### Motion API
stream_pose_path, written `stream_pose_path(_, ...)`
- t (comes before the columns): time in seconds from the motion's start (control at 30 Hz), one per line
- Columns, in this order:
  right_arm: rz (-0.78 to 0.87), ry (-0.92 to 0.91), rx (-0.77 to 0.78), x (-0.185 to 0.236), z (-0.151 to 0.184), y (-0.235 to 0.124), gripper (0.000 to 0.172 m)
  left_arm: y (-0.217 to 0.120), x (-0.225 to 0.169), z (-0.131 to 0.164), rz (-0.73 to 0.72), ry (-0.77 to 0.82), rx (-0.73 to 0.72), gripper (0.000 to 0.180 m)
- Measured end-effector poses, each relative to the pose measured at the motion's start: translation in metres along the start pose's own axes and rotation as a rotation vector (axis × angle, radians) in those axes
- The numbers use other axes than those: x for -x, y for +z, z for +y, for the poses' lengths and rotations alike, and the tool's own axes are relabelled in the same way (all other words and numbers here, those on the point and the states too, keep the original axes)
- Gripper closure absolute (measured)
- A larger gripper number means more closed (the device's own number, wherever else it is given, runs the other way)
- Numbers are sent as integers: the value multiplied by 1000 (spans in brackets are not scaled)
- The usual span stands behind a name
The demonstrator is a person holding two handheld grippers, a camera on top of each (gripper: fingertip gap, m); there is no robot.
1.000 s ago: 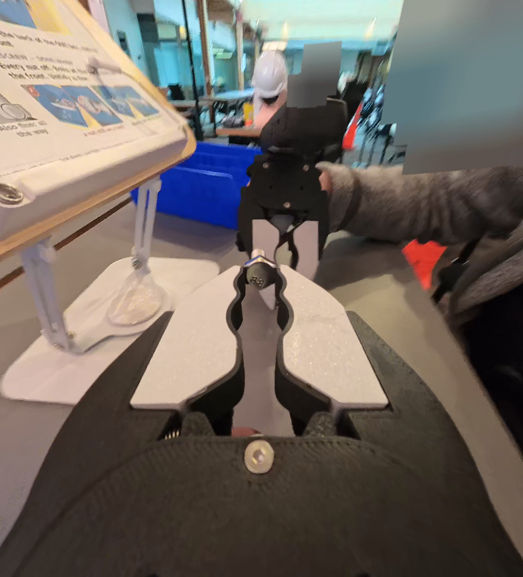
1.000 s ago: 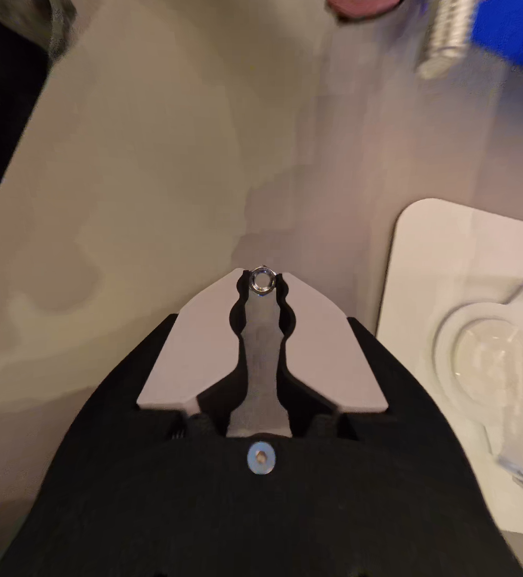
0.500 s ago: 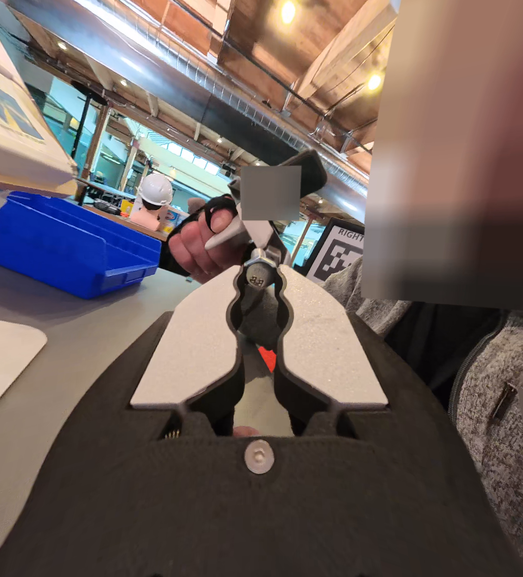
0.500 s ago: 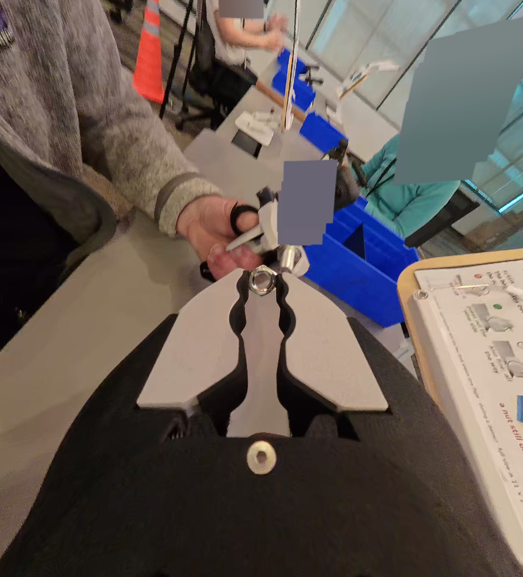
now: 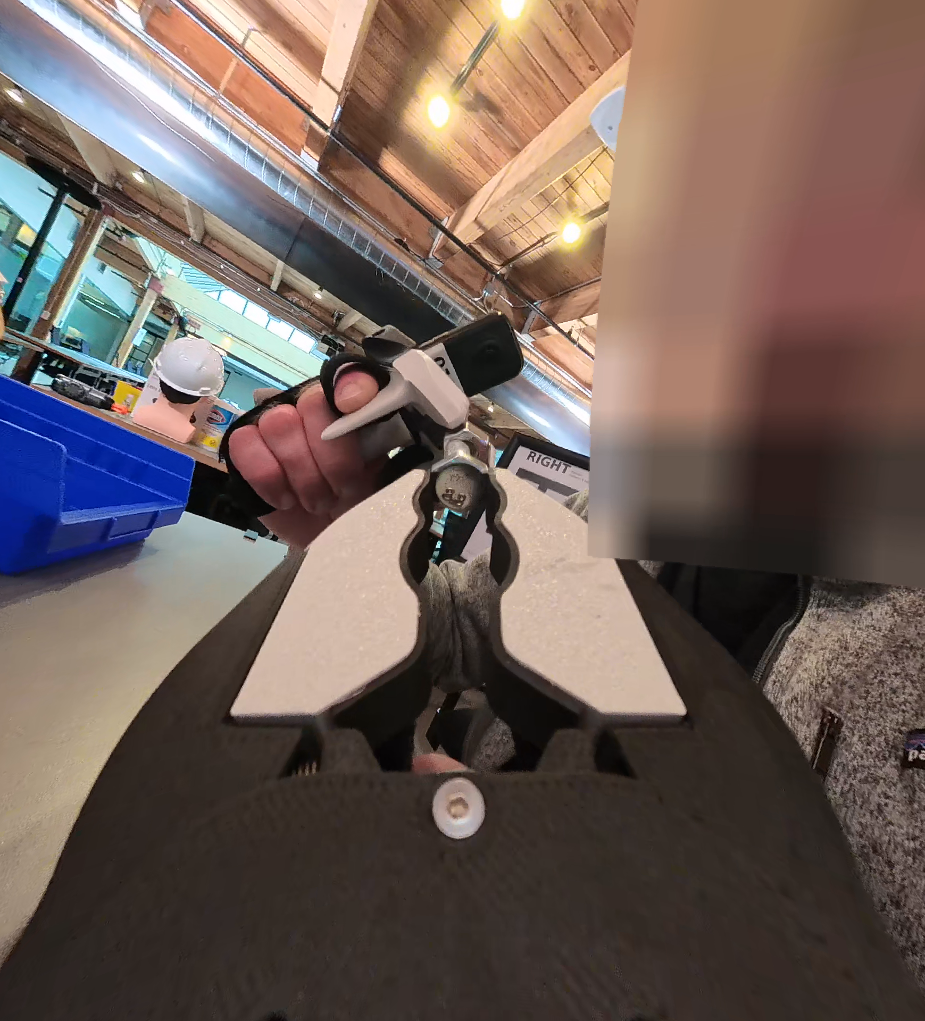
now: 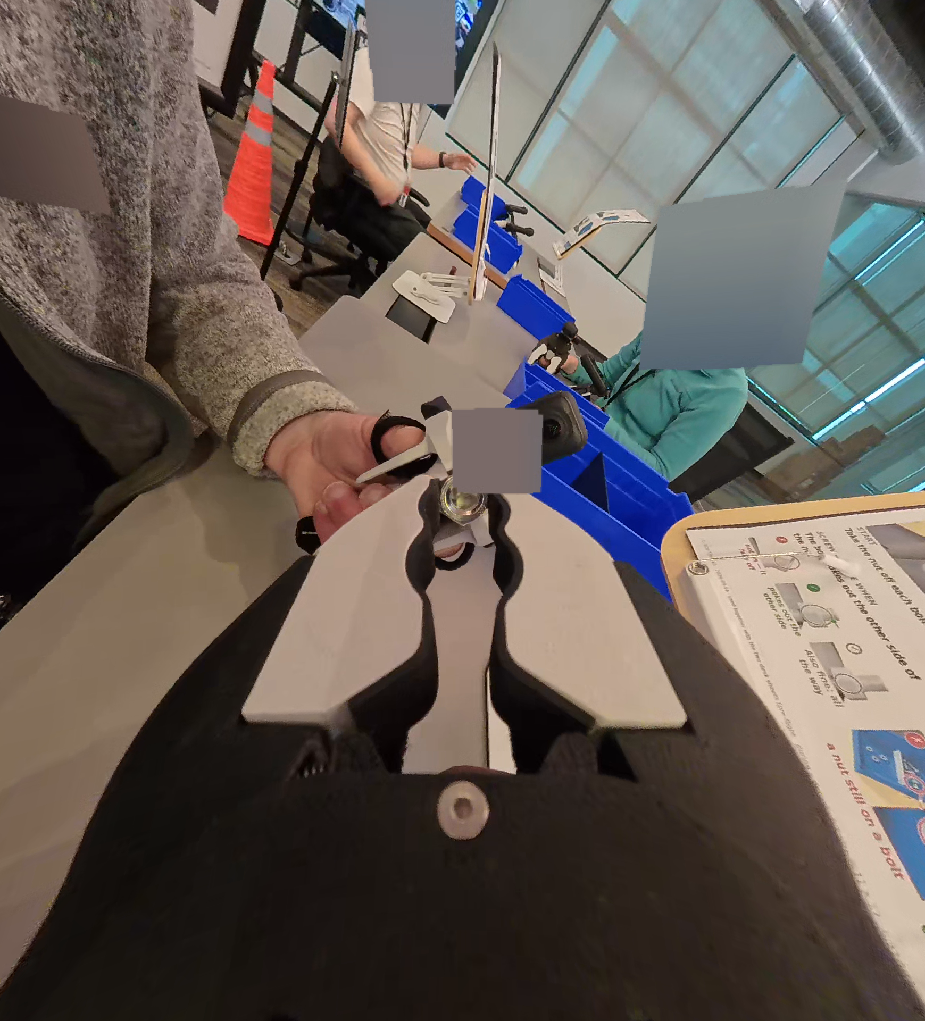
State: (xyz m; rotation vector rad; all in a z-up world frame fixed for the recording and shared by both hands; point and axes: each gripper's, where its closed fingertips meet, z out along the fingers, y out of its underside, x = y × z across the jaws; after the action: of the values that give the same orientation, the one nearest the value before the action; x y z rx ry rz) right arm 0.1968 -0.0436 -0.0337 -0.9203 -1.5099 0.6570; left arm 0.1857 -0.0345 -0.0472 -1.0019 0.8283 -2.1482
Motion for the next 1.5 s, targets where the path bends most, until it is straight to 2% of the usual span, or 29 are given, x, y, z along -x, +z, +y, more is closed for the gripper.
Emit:
stream_pose_path(0.7,35,60,-52,-4,1,2,154,6,0,-2,21,-10,-39,163)
stream_pose_path(0.97,29,127,-78,-6,4,1,154,5,4,0,-35,70,-1,163)
stream_pose_path(1.5,-5,346,-179,-8,4,-5,154,5,5,3,-180,346,201,163)
